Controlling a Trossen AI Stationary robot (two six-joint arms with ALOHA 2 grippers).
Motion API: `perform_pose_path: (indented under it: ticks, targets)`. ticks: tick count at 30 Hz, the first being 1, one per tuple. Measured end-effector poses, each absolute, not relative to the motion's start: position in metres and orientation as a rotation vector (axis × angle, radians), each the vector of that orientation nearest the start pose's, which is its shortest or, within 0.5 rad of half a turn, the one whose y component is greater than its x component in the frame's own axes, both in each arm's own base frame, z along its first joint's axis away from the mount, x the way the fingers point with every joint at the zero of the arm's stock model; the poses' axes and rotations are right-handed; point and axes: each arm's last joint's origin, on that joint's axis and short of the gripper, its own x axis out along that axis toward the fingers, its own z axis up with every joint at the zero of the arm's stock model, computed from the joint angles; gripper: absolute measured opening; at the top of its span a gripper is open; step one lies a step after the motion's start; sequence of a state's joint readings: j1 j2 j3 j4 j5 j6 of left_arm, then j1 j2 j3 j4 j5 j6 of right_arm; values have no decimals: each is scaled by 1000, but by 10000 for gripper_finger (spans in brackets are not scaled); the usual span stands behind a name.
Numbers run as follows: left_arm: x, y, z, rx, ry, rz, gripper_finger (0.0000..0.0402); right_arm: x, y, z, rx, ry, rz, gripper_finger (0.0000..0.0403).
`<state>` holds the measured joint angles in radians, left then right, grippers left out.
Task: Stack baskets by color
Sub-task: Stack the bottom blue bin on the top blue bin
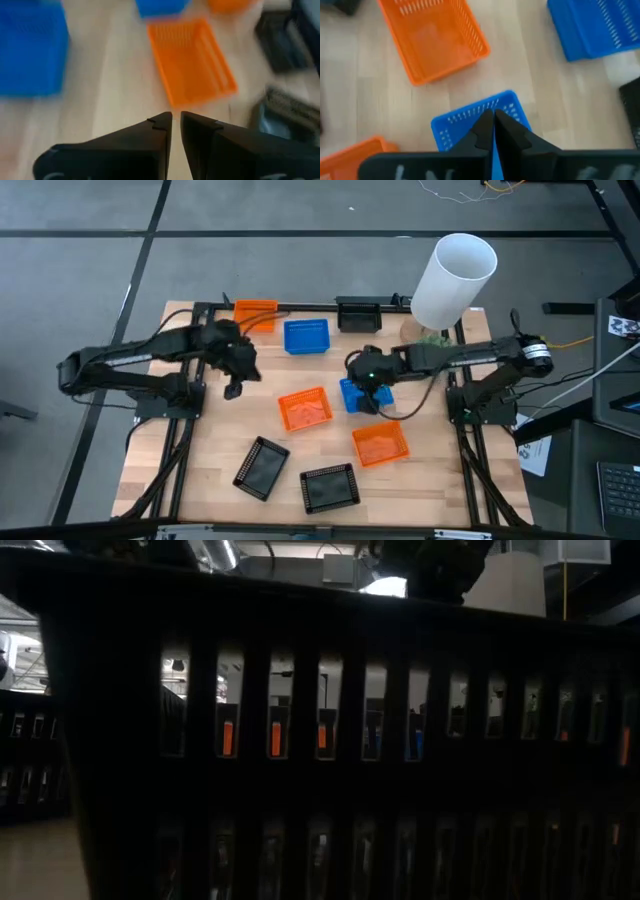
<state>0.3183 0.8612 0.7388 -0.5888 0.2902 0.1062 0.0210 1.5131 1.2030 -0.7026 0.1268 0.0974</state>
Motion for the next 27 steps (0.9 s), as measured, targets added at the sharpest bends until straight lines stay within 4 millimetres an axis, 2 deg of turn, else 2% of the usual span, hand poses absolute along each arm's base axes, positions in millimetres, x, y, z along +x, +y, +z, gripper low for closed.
perform_pose_path:
  ticks: [3, 8, 18, 23, 27]
  targets:
    - [155, 41, 263, -62, 535, -9, 30, 317, -2, 259, 25, 1062, -121, 16]
    - [140, 37, 245, -65, 387, 32, 30, 322, 1, 235, 35, 1204, 24, 16]
    - [125, 33, 228, -83, 291, 66, 30, 327, 1, 217, 16, 1276, 31, 18]
    - [126, 33, 229, -84, 287, 67, 30, 326, 1, 211, 17, 1326, 20, 50]
    - [126, 33, 228, -84, 287, 67, 30, 326, 1, 215, 37, 1338, 11, 92]
